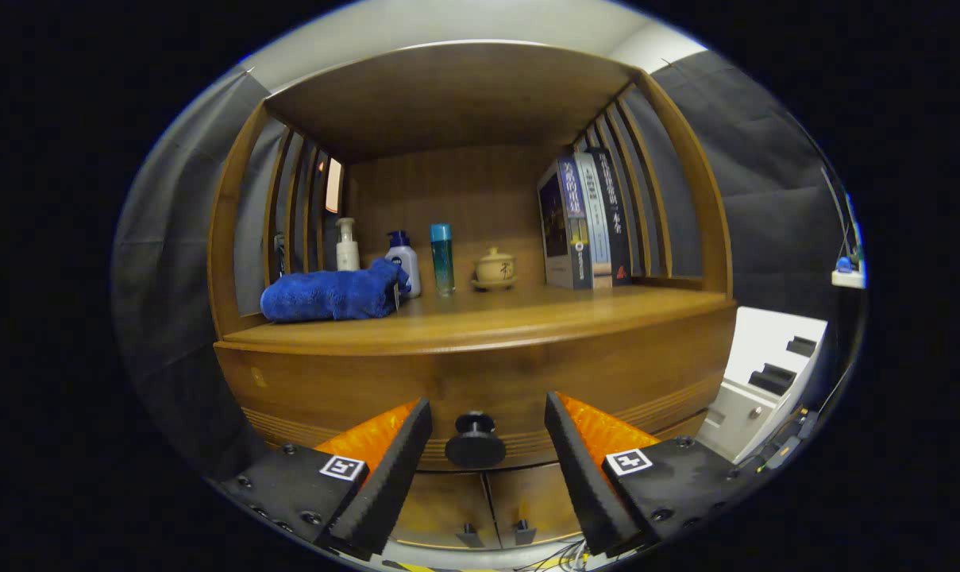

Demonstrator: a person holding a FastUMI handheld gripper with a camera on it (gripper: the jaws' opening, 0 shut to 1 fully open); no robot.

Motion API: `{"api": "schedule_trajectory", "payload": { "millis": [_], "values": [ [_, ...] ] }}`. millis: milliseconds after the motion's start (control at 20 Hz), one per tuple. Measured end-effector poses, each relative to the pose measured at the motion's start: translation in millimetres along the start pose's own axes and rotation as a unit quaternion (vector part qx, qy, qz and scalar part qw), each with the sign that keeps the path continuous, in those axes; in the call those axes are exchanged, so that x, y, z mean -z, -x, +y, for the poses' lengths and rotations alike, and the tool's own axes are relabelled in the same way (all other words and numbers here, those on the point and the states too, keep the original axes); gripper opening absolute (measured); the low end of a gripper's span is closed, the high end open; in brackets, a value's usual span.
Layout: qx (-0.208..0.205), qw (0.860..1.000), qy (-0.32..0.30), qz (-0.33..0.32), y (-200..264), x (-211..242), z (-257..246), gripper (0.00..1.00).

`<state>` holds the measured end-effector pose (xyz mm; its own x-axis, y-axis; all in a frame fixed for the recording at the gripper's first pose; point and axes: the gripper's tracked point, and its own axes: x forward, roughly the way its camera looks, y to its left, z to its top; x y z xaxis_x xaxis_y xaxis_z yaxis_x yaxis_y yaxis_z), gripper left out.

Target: Pull open the drawer, take out the items inside it, and place them on the countertop above the cabinet.

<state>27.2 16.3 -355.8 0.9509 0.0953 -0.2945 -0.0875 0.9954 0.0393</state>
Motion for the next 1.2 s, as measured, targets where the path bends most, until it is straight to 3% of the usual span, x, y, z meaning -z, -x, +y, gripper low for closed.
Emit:
{"api": "schedule_trajectory", "payload": {
  "millis": [50, 450, 850, 1200],
  "values": [
    [-0.001, 1.0, -0.001, 0.006, -3.6, 7.0, 1.7, 0.93],
    [-0.004, 1.0, -0.004, 0.025, -13.6, 17.9, 6.1, 0.54],
    [0.001, 0.999, 0.033, 0.032, -15.2, 19.5, 3.1, 0.34],
    [0.003, 0.999, 0.042, 0.029, 15.6, 20.8, 2.3, 0.34]
  ]
}}
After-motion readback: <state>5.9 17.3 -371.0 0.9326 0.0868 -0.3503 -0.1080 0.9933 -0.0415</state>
